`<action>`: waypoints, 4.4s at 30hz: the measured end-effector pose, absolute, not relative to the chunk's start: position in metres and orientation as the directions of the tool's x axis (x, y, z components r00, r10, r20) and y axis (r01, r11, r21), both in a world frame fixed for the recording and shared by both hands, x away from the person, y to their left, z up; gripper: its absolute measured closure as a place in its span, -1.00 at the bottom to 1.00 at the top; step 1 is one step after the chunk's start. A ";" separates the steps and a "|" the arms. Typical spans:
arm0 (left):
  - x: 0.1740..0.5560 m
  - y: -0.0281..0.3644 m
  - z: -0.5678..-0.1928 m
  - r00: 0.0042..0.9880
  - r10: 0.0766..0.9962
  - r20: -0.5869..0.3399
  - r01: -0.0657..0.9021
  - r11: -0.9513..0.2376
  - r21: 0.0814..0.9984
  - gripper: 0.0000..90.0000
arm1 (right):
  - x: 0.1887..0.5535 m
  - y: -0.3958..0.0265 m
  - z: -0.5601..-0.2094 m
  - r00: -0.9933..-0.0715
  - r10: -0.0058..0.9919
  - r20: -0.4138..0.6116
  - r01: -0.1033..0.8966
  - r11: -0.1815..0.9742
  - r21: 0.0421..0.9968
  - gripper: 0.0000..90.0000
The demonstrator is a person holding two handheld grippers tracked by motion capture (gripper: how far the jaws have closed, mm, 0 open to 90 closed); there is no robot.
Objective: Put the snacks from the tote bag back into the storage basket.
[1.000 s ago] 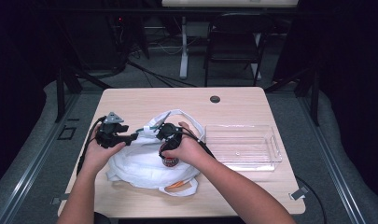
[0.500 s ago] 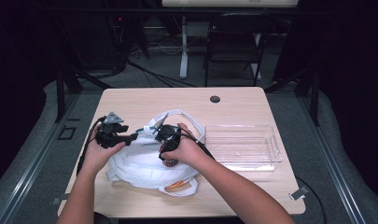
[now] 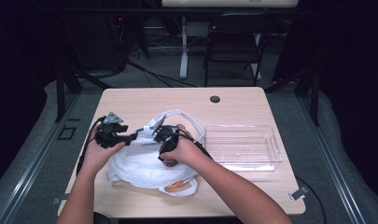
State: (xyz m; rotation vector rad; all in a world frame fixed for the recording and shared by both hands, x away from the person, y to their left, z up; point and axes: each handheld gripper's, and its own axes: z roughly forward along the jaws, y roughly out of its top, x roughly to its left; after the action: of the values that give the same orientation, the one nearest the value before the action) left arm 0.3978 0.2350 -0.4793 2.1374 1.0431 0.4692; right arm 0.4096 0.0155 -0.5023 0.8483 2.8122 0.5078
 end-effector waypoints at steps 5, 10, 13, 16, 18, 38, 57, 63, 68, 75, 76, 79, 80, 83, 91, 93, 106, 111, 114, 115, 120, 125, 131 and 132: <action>0.398 0.235 -0.480 0.611 0.791 0.019 0.542 -0.436 0.719 0.00 | 0.411 0.016 -0.505 -0.824 0.565 -0.048 0.515 0.782 0.352 -0.46; 0.398 0.235 -0.480 0.612 0.791 0.017 0.541 -0.434 0.720 0.00 | 0.413 0.017 -0.508 -0.821 0.570 -0.037 0.526 0.779 0.341 -0.46; 0.398 0.235 -0.481 0.610 0.792 0.016 0.542 -0.432 0.721 0.00 | 0.414 0.017 -0.509 -0.818 0.574 -0.032 0.533 0.778 0.333 -0.46; 0.398 0.235 -0.481 0.610 0.792 0.015 0.542 -0.431 0.721 0.00 | 0.415 0.018 -0.510 -0.817 0.576 -0.033 0.536 0.779 0.326 -0.46; 0.398 0.235 -0.481 0.610 0.793 0.015 0.542 -0.431 0.721 0.00 | 0.415 0.018 -0.511 -0.815 0.579 -0.027 0.541 0.776 0.324 -0.46; 0.399 0.236 -0.483 0.606 0.795 0.017 0.545 -0.431 0.719 0.00 | 0.416 0.017 -0.511 -0.810 0.587 -0.019 0.552 0.772 0.316 -0.45; 0.399 0.235 -0.483 0.606 0.795 0.018 0.548 -0.433 0.716 0.00 | 0.411 0.016 -0.502 -0.814 0.580 -0.036 0.540 0.777 0.323 -0.45; 0.399 0.236 -0.483 0.604 0.797 0.019 0.548 -0.432 0.716 0.00 | 0.409 0.017 -0.496 -0.815 0.578 -0.039 0.534 0.776 0.335 -0.45; 0.399 0.236 -0.482 0.605 0.796 0.018 0.547 -0.432 0.717 0.00 | 0.407 0.019 -0.489 -0.819 0.572 -0.045 0.527 0.782 0.334 -0.45; 0.399 0.236 -0.483 0.604 0.797 0.020 0.547 -0.433 0.716 0.00 | 0.405 0.018 -0.481 -0.820 0.571 -0.039 0.526 0.779 0.340 -0.45; 0.399 0.236 -0.483 0.604 0.797 0.018 0.548 -0.432 0.716 0.00 | 0.405 0.018 -0.479 -0.819 0.572 -0.036 0.529 0.778 0.340 -0.45; 0.399 0.236 -0.483 0.604 0.797 0.020 0.548 -0.433 0.716 0.00 | 0.404 0.018 -0.474 -0.821 0.570 -0.035 0.525 0.776 0.349 -0.45; 0.399 0.236 -0.483 0.604 0.797 0.021 0.547 -0.433 0.716 0.00 | 0.403 0.018 -0.472 -0.821 0.570 -0.035 0.524 0.777 0.349 -0.45; 0.399 0.236 -0.483 0.603 0.797 0.022 0.547 -0.434 0.716 0.00 | 0.402 0.018 -0.468 -0.820 0.571 -0.041 0.525 0.778 0.346 -0.45; 0.400 0.237 -0.483 0.605 0.796 0.020 0.548 -0.435 0.714 0.00 | 0.400 0.017 -0.462 -0.817 0.575 -0.037 0.530 0.775 0.346 -0.45; 0.400 0.237 -0.483 0.606 0.795 0.019 0.549 -0.435 0.714 0.00 | 0.400 0.017 -0.459 -0.816 0.577 -0.038 0.532 0.774 0.343 -0.45; 0.400 0.236 -0.484 0.604 0.797 0.016 0.551 -0.432 0.714 0.00 | 0.400 0.017 -0.443 -0.815 0.578 -0.050 0.527 0.773 0.353 -0.45; 0.400 0.236 -0.484 0.605 0.796 0.015 0.551 -0.432 0.714 0.00 | 0.400 0.019 -0.439 -0.816 0.577 -0.048 0.527 0.774 0.351 -0.45; 0.400 0.236 -0.484 0.605 0.796 0.015 0.551 -0.432 0.714 0.00 | 0.400 0.020 -0.437 -0.817 0.575 -0.044 0.526 0.775 0.350 -0.45; 0.400 0.236 -0.484 0.605 0.796 0.015 0.551 -0.433 0.714 0.00 | 0.399 0.020 -0.436 -0.817 0.575 -0.043 0.526 0.774 0.352 -0.45; 0.400 0.237 -0.484 0.605 0.796 0.015 0.551 -0.432 0.714 0.00 | 0.399 0.020 -0.431 -0.820 0.572 -0.039 0.523 0.774 0.357 -0.45; 0.400 0.237 -0.484 0.605 0.796 0.016 0.551 -0.433 0.713 0.00 | 0.397 0.021 -0.428 -0.821 0.570 -0.040 0.521 0.775 0.357 -0.45; 0.400 0.237 -0.485 0.603 0.798 0.013 0.551 -0.429 0.716 0.00 | 0.396 0.021 -0.425 -0.825 0.563 -0.041 0.514 0.779 0.359 -0.45; 0.400 0.237 -0.485 0.602 0.798 0.014 0.552 -0.429 0.715 0.00 | 0.396 0.020 -0.424 -0.829 0.557 -0.043 0.508 0.784 0.357 -0.45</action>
State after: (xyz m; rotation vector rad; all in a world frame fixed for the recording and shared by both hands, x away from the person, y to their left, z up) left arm 0.3999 0.2370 -0.4849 2.1460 1.0618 0.4643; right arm 0.3956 0.0200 -0.4240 0.8501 2.8278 0.5033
